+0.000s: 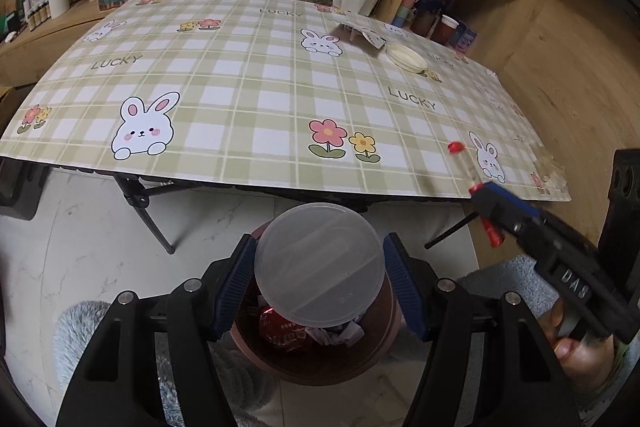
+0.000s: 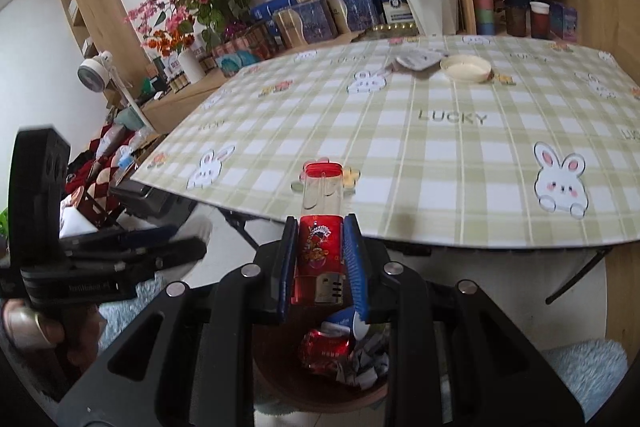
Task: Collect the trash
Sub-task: 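Carry the lid and lighter over the bin and open the left then right tool, then grasp the white printed paper sheet with the left tool while the right tool reaches the beige lid, then grasp the beige round lid with the right tool, then carry the paper sheet over the bin and open the left tool while the right tool holds the lid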
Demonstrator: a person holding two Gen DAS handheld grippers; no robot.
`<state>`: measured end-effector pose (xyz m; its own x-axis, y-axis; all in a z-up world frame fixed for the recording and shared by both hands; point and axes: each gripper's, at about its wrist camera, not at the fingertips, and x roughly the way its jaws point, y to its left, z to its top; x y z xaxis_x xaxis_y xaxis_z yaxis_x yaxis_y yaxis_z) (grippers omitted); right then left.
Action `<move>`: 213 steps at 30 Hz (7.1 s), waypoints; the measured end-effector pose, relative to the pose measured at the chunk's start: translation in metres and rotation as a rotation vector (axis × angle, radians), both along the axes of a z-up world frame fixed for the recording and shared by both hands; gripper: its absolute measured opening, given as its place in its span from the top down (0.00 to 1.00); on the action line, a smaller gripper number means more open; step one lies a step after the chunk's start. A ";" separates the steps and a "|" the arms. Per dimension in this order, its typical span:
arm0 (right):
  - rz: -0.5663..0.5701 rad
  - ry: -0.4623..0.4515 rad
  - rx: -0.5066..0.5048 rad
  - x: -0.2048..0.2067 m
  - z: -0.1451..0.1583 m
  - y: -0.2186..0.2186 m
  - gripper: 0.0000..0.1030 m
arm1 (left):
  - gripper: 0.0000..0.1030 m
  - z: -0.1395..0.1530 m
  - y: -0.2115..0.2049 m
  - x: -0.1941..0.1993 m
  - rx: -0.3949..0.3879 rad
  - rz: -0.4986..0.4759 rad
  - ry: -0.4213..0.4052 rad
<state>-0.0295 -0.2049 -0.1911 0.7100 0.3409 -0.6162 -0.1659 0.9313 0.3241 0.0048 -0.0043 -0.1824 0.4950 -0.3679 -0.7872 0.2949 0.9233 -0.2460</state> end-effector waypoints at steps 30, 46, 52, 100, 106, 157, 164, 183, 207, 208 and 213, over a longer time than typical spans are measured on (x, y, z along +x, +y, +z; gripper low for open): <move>0.109 0.154 -0.008 0.007 -0.038 0.029 0.74 | 0.06 0.017 0.040 -0.023 0.066 0.300 -0.151; 0.069 0.158 -0.027 0.007 -0.039 0.027 0.24 | 0.06 0.012 0.042 -0.024 0.068 0.308 -0.127; 0.033 0.167 -0.046 0.009 -0.041 0.024 0.06 | 0.06 0.010 0.041 -0.022 0.069 0.307 -0.113; -0.348 0.119 -0.128 0.170 -0.018 -0.165 0.06 | 0.43 -0.051 -0.120 0.361 -0.619 0.252 0.283; -0.328 0.124 -0.081 0.182 -0.021 -0.179 0.06 | 0.45 -0.065 -0.127 0.382 -0.584 0.310 0.287; -0.260 0.036 -0.003 0.168 0.009 -0.108 0.17 | 0.93 0.070 0.029 0.121 -0.293 -0.014 -0.064; -0.246 -0.006 -0.001 0.091 0.024 -0.090 0.17 | 0.93 0.071 0.029 0.080 -0.291 -0.104 -0.032; -0.143 -0.002 -0.023 0.001 0.012 -0.043 0.17 | 0.93 0.020 0.016 0.000 -0.076 -0.341 0.175; -0.165 0.028 -0.018 -0.011 0.003 -0.051 0.17 | 0.86 -0.127 -0.049 0.044 0.267 -0.287 0.324; -0.164 0.031 -0.018 -0.011 0.002 -0.051 0.17 | 0.67 -0.128 -0.048 0.046 0.258 -0.280 0.321; -0.156 0.038 -0.025 -0.010 0.001 -0.046 0.17 | 0.30 -0.112 -0.040 0.049 0.212 -0.209 0.261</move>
<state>-0.0399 -0.2513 -0.1903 0.7292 0.2124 -0.6505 -0.0066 0.9527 0.3038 0.0535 -0.0440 -0.2944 0.1999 -0.2556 -0.9459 0.4349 0.8882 -0.1481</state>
